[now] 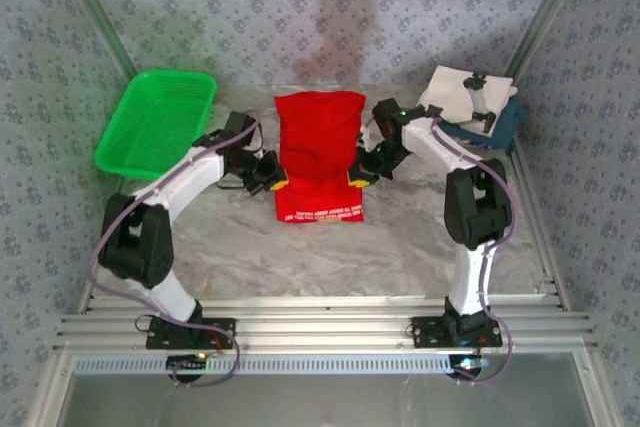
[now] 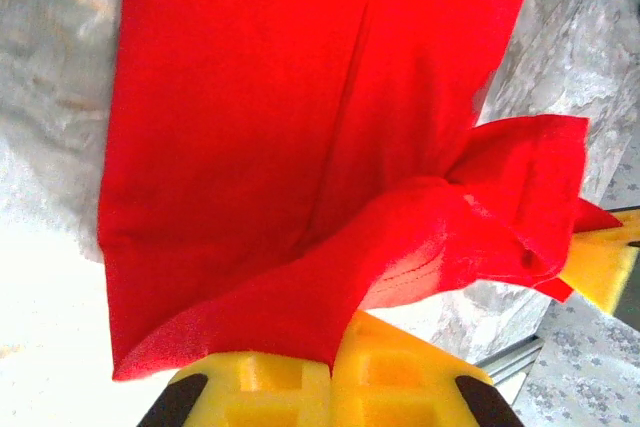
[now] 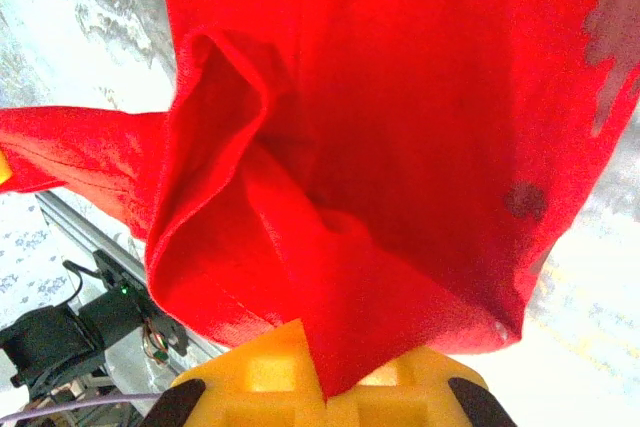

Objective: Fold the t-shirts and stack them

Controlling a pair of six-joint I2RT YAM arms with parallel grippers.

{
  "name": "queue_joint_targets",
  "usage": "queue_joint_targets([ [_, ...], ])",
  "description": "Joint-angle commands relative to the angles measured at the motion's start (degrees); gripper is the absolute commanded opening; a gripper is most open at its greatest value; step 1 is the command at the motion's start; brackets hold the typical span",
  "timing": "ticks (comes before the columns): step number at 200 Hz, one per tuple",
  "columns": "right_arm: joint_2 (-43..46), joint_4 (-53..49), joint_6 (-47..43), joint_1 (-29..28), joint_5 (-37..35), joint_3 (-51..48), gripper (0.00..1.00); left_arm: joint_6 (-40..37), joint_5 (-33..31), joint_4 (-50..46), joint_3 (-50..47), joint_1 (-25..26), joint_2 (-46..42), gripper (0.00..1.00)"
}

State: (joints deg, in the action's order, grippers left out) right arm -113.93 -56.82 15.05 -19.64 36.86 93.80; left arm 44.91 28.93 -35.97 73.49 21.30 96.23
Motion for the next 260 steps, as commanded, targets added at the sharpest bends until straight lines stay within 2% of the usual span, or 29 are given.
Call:
queue_joint_targets([
  [1,-3.14,-6.19,-3.72,0.78,-0.36,4.95,0.0,-4.71,2.37,-2.09,5.58,-0.69,3.51,0.0],
  [66,-8.04,-7.17,-4.97,3.17,-0.49,11.14,0.0,-8.2,4.56,-4.49,15.3,-2.3,13.33,0.0],
  [160,-17.07,-6.91,-6.57,5.19,2.49,18.49,0.0,-9.56,5.57,-4.71,22.75,-3.81,21.4,0.02],
  [171,-18.04,-6.41,-6.6,5.75,2.95,18.98,0.0,-9.45,5.54,-4.4,23.89,-3.82,22.76,0.06],
  [194,-20.44,-5.53,-6.31,7.01,1.89,20.74,0.19,-8.93,4.93,-3.6,26.38,-3.9,26.01,0.35],
  [210,-21.14,-5.45,-5.84,8.15,0.37,22.47,0.31,-7.39,5.24,-1.67,28.06,-4.16,26.69,0.47],
  [220,-20.63,-5.27,-5.58,8.87,-1.3,23.21,0.39,-6.56,5.43,-1.01,29.65,-4.16,26.23,0.53],
  [239,-17.77,-4.49,-4.97,10.37,-3.64,23.14,0.43,-5.97,4.94,-1.83,32.59,-4.16,24.29,0.59],
  [260,-11.72,-1.7,-3.24,11.23,-5.15,19.41,0.46,-6.05,3.61,-2.53,32.78,-4.16,20.5,0.62],
])
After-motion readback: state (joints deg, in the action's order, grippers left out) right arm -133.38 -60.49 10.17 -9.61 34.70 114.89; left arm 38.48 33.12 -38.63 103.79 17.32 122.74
